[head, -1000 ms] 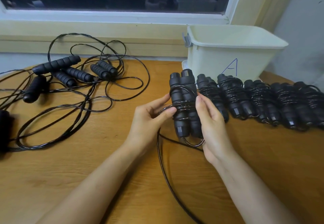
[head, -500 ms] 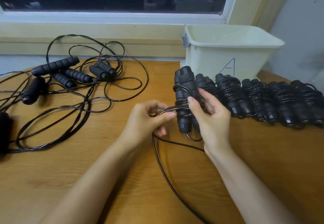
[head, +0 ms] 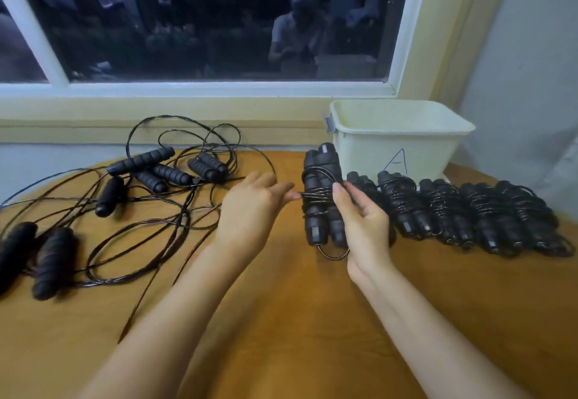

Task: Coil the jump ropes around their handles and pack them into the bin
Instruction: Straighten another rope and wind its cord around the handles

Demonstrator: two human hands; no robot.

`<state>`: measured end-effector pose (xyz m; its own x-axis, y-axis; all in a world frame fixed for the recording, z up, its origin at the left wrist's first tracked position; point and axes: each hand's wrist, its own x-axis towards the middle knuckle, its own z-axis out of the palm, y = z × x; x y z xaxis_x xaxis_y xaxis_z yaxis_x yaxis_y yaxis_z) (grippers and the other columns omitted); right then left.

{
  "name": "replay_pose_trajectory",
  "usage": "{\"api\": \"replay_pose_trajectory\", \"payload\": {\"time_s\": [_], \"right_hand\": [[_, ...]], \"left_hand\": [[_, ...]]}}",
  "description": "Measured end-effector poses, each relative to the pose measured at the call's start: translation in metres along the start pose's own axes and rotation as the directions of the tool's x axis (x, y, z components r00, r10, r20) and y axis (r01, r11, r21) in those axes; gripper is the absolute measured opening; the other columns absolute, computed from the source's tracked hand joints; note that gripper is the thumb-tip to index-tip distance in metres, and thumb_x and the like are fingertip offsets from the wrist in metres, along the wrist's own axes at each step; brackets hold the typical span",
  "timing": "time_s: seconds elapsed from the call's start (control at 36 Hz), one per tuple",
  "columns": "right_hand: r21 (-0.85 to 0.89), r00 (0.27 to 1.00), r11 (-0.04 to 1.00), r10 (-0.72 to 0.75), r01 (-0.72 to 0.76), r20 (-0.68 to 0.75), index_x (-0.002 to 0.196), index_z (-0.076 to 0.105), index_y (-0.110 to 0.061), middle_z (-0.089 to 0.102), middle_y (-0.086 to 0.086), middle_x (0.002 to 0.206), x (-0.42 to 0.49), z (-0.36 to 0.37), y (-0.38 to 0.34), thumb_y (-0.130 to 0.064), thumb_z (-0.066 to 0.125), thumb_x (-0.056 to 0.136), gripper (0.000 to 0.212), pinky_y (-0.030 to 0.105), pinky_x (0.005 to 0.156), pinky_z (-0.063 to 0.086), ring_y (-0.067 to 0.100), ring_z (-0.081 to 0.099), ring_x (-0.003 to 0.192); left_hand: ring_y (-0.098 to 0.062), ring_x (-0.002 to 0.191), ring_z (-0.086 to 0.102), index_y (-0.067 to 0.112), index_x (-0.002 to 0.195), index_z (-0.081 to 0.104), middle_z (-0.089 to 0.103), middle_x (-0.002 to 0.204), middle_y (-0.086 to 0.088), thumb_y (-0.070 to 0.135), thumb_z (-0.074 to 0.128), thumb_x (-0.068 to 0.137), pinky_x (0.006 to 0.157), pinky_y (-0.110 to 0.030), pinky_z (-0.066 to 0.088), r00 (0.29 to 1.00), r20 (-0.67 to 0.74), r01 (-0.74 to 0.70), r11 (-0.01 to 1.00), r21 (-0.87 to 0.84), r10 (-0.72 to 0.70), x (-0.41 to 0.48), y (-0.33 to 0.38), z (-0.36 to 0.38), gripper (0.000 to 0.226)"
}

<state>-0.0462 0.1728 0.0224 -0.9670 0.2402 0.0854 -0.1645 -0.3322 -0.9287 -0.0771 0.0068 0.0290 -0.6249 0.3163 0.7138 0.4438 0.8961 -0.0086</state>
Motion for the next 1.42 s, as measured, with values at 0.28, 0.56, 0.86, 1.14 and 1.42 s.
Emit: {"api": "replay_pose_trajectory", "payload": {"time_s": [0.28,0.56,0.86,1.14,1.42], "right_hand": [[0.028,0.987,0.986,0.162,-0.162,0.005,0.129,0.063,-0.019,0.073,-0.002,0.116,0.011,-0.009,0.027,-0.048,0.063,0.078,0.059,0.041,0.102,0.051,0.014,0.068,0.110],[-0.548,0.915,0.744,-0.386,0.382,0.115,0.138,0.055,-0.025,0.058,-0.014,0.124,0.018,-0.018,0.043,-0.035,0.043,0.103,0.038,0.009,0.098,0.040,0.000,0.053,0.118],[-0.853,0.901,0.303,-0.225,0.425,0.370,0.158,0.005,-0.019,0.031,0.004,0.153,-0.003,-0.015,0.054,-0.083,0.047,0.069,0.118,0.030,0.101,0.037,0.017,0.028,0.139],[-0.843,0.886,0.279,-0.205,0.459,0.415,0.158,0.000,-0.020,0.031,0.003,0.156,-0.005,-0.018,0.054,-0.046,0.059,0.093,0.091,0.017,0.098,0.024,0.015,0.027,0.138],[-0.826,0.914,0.398,-0.243,0.400,0.326,0.158,0.009,-0.022,0.037,0.001,0.152,0.005,-0.025,0.054,-0.054,0.070,0.078,0.106,0.023,0.101,0.036,0.014,0.035,0.138]], "left_hand": [[0.016,0.113,0.054,0.038,0.121,0.054,0.063,0.116,0.029,0.011,0.037,0.105,0.092,-0.004,0.039,0.857,0.444,0.512,0.354,-0.782,-0.259,-0.011,0.031,0.036,0.035],[-0.011,0.096,0.072,0.017,0.115,0.067,0.077,0.099,0.004,0.007,0.055,0.095,0.078,-0.018,0.054,0.726,0.525,0.552,-0.079,-0.830,-0.445,-0.021,0.032,0.044,0.025],[-0.010,0.078,0.074,0.021,0.098,0.068,0.076,0.076,0.002,0.014,0.078,0.078,0.075,-0.020,0.054,0.713,0.423,0.549,0.069,-0.833,-0.559,-0.028,0.030,0.035,0.023],[-0.020,0.083,0.074,0.023,0.097,0.070,0.076,0.080,-0.004,0.035,0.081,0.061,0.090,-0.047,0.057,0.739,0.387,0.551,0.163,-0.818,-0.552,-0.031,0.029,0.038,0.040],[0.004,0.096,0.068,0.034,0.115,0.061,0.073,0.086,0.023,0.030,0.072,0.074,0.092,-0.014,0.047,0.862,0.374,0.479,0.312,-0.820,-0.341,-0.033,0.027,0.042,0.042]]}}
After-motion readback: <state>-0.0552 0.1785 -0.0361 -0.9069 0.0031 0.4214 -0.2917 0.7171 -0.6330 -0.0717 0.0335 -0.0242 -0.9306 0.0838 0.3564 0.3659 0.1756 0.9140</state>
